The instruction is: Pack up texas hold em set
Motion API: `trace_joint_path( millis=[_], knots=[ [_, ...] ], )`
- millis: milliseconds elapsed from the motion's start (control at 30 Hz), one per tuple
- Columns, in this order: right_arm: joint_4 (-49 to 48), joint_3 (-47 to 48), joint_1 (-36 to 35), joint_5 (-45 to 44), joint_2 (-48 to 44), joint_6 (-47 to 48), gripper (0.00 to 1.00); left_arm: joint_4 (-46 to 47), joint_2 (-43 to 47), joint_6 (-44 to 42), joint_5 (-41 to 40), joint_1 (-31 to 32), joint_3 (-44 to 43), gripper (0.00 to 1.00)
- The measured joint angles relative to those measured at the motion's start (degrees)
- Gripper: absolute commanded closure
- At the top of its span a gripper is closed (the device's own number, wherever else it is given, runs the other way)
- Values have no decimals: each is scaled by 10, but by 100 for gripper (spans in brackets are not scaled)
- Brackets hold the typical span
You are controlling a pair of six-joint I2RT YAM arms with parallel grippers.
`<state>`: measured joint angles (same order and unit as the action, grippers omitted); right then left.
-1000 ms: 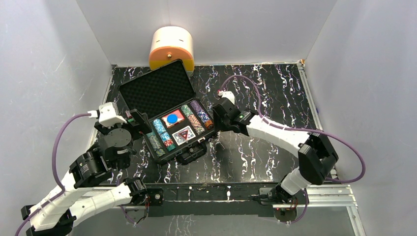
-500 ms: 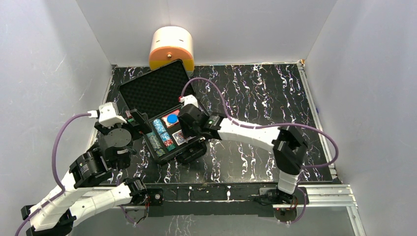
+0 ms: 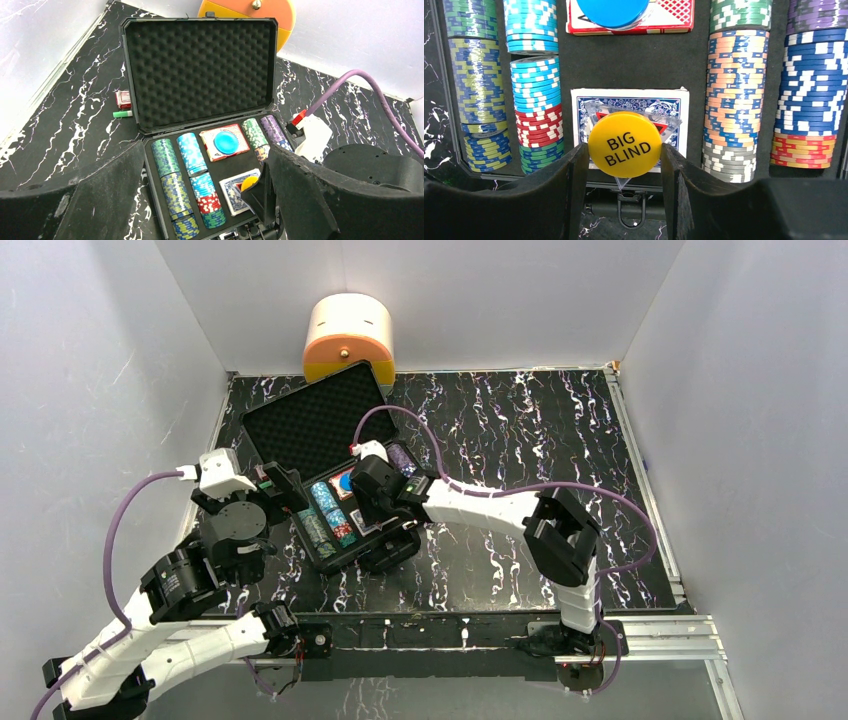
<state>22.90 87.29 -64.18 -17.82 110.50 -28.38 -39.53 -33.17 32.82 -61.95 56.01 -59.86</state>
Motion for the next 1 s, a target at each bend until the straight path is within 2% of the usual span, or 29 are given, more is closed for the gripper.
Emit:
trace_joint_path(
  millis=[367, 633, 667, 700, 767, 833, 933, 967, 1000],
  knots=[
    [12, 25, 0, 15, 14, 6, 25, -13, 8, 2, -2, 0, 0, 3],
    [10, 26, 0, 4, -3, 3, 23, -24, -6, -25, -10, 0, -30, 1],
    [5, 21, 0, -4, -14, 0, 23, -21, -10, -34, -6, 0, -31, 2],
    [-5, -22, 2, -30, -76, -11, 24, -10, -19, -49, 3, 0, -32, 2],
    [-40, -83, 18, -50, -157, -33, 24, 17, -42, -83, 31, 0, -31, 2],
    [-62, -184, 61, -63, -250, -64, 24, 52, -119, -121, 80, 0, -31, 2],
    [-63, -256, 94, -65, -278, -92, 24, 85, -252, -153, 162, -30, -38, 2],
    [-72, -295, 95, -58, -288, -106, 24, 85, -312, -159, 261, -103, -57, 2],
    [-72, -332, 94, -53, -305, -117, 24, 87, -357, -159, 325, -177, -88, 2]
  ],
)
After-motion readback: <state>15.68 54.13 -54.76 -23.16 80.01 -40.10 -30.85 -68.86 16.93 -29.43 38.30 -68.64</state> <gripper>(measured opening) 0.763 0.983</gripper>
